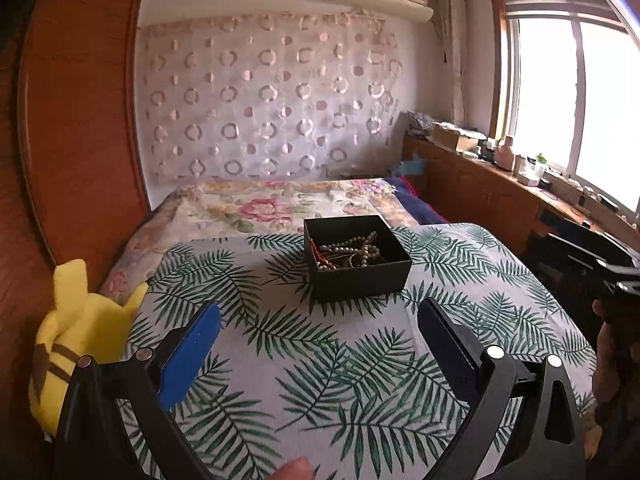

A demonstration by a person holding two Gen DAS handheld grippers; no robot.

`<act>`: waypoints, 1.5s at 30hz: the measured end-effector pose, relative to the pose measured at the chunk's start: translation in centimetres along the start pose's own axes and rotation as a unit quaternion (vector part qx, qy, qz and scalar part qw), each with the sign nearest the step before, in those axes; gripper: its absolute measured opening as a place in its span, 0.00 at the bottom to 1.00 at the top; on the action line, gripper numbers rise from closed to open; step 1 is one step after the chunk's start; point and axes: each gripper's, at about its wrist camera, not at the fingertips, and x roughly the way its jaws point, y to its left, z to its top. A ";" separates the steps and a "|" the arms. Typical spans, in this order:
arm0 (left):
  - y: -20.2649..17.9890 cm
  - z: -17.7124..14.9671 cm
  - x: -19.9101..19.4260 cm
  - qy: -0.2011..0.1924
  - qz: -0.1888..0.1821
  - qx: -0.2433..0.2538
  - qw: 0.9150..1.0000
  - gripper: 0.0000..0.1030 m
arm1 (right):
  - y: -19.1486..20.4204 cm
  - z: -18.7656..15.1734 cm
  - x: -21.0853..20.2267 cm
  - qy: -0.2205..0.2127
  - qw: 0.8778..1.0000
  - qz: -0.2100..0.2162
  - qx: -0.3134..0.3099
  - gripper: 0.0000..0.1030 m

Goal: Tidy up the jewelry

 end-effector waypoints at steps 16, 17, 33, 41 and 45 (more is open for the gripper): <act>-0.9 -0.8 -2.3 -0.017 0.014 0.004 1.000 0.92 | 0.3 -2.5 -1.4 -0.005 1.000 -0.026 0.012 0.98; -0.9 -0.9 -2.3 -0.018 0.013 0.004 1.000 0.92 | 0.3 -2.5 -1.4 -0.005 1.000 -0.026 0.012 0.98; -1.1 -1.0 -2.5 -0.022 0.017 0.004 1.000 0.92 | 0.1 -3.0 -0.7 -0.003 0.999 -0.032 0.018 0.98; -1.1 -1.0 -2.5 -0.022 0.017 0.004 1.000 0.92 | 0.0 -3.0 -0.6 -0.003 0.999 -0.033 0.018 0.98; -1.1 -1.0 -2.5 -0.023 0.016 0.003 1.000 0.92 | 0.0 -3.1 -0.5 -0.003 0.999 -0.033 0.018 0.98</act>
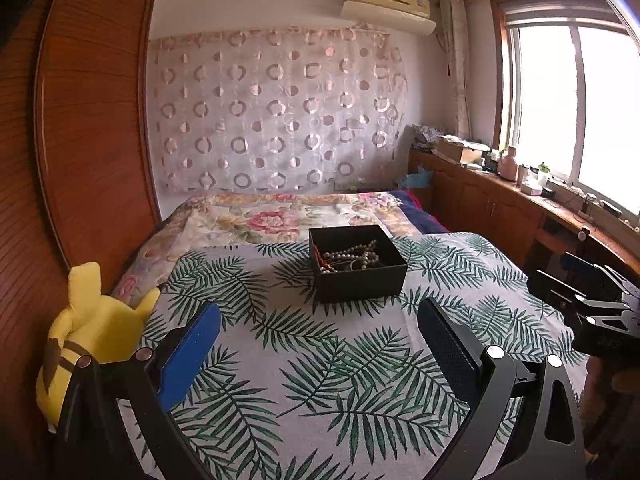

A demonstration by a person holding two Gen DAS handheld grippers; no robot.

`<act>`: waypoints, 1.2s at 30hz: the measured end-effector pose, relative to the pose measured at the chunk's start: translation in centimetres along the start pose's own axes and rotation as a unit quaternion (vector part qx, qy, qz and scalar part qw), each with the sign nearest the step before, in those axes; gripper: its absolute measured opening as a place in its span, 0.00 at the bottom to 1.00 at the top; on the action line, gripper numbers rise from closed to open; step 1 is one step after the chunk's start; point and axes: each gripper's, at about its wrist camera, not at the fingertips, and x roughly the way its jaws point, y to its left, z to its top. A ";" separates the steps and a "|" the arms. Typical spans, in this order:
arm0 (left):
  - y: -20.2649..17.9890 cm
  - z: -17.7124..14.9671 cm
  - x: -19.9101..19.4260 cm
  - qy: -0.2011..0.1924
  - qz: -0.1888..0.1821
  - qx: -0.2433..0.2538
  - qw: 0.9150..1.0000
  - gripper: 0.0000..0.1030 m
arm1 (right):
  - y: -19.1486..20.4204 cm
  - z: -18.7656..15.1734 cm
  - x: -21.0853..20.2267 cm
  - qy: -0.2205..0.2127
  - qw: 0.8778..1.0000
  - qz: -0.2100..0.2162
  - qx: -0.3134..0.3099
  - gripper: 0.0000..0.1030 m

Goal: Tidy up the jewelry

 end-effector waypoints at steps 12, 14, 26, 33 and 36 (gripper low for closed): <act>-0.2 0.5 -0.7 -0.004 -0.001 0.001 1.000 0.92 | 0.0 -0.1 0.0 0.000 1.000 0.000 0.000 0.98; -0.1 0.5 -0.7 -0.004 -0.001 0.001 1.000 0.92 | 0.0 -0.1 0.0 0.000 1.000 0.001 0.000 0.98; -0.1 0.3 -0.6 -0.004 -0.001 0.001 1.000 0.92 | 0.0 -0.1 0.0 0.000 1.000 0.001 0.000 0.98; -0.2 0.3 -0.6 -0.005 -0.001 0.001 1.000 0.92 | 0.0 -0.2 0.0 0.000 1.000 0.001 0.000 0.98; -0.1 0.2 -0.6 -0.005 -0.001 0.001 1.000 0.92 | 0.1 -0.2 0.0 0.000 1.000 0.001 0.000 0.98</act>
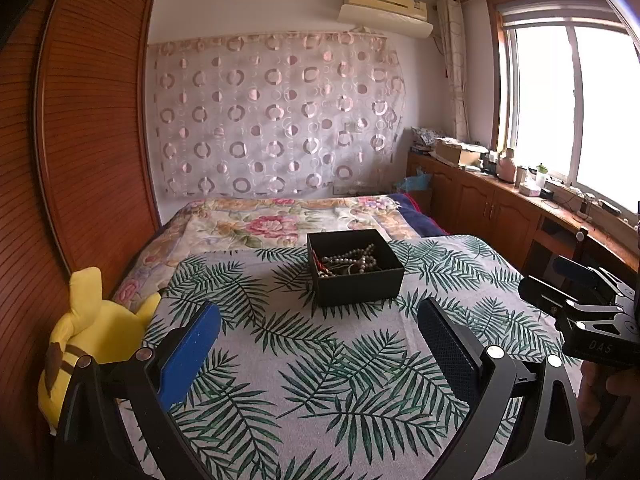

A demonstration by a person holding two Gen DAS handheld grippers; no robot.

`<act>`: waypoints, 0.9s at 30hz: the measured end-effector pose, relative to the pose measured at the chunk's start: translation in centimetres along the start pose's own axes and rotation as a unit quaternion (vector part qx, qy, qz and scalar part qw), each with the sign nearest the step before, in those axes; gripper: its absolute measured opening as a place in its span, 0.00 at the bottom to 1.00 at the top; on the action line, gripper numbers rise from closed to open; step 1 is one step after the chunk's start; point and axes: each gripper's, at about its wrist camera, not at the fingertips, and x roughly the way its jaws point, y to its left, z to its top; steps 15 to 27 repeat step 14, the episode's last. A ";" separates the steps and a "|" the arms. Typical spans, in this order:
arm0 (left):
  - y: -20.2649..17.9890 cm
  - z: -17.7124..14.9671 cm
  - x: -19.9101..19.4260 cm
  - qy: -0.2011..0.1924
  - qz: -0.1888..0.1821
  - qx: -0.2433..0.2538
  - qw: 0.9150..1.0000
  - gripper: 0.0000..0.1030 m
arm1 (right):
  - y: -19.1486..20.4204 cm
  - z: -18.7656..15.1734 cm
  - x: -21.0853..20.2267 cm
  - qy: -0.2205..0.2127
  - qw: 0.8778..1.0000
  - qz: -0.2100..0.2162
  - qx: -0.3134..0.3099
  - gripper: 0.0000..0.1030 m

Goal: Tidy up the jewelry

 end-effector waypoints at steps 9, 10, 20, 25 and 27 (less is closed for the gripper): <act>0.0 0.1 -0.2 0.001 0.000 0.000 1.000 0.92 | 0.0 0.0 0.0 0.001 1.000 0.000 0.000 0.98; 0.0 0.1 -0.2 0.001 0.000 -0.001 1.000 0.92 | 0.0 0.0 0.0 0.000 1.000 0.000 0.000 0.98; -0.1 0.2 -0.2 0.001 0.000 0.000 1.000 0.92 | 0.0 0.0 0.0 0.001 1.000 0.000 0.000 0.98; -0.1 0.2 -0.2 0.001 0.000 0.000 1.000 0.92 | 0.0 0.0 0.0 0.001 1.000 0.000 0.000 0.98; -0.1 0.2 -0.2 0.001 0.000 0.000 1.000 0.92 | 0.0 0.0 0.0 0.001 1.000 0.000 0.000 0.98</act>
